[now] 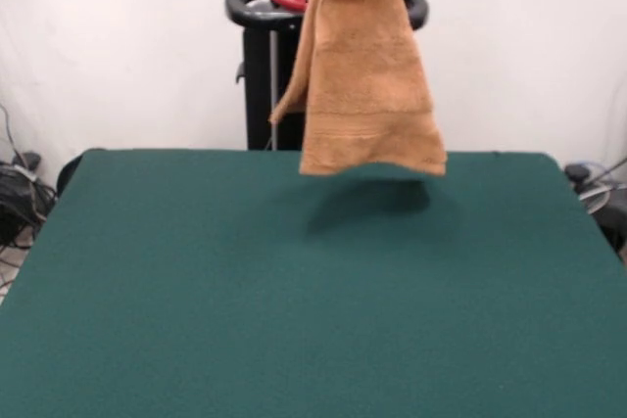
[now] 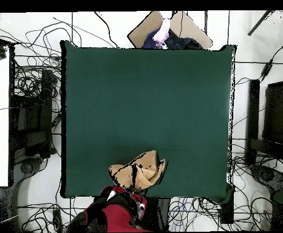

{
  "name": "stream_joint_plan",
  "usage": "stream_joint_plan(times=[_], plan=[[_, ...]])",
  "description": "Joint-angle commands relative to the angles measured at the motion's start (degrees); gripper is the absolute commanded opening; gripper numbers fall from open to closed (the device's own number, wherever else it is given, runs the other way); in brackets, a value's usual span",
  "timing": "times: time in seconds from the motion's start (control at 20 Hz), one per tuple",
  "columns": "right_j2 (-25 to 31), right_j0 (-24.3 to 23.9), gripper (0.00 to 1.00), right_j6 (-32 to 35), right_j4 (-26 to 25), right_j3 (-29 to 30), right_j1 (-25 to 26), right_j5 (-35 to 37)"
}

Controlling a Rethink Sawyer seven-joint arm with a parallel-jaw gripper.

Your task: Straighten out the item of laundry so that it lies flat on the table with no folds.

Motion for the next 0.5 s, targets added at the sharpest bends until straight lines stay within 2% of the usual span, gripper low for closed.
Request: stream_joint_plan(times=[0.05, 0.3, 0.5], plan=[[-2.95, 1.7, 0.0, 14.6, 0.22, 3.64, -2.08, 1.46], [-0.6, -0.39, 0.0, 10.72, 5.01, 7.79, -1.74, -3.33], [-0.61, -0.46, 0.0, 9.95, 6.07, 10.3, -1.91, -6.03]])
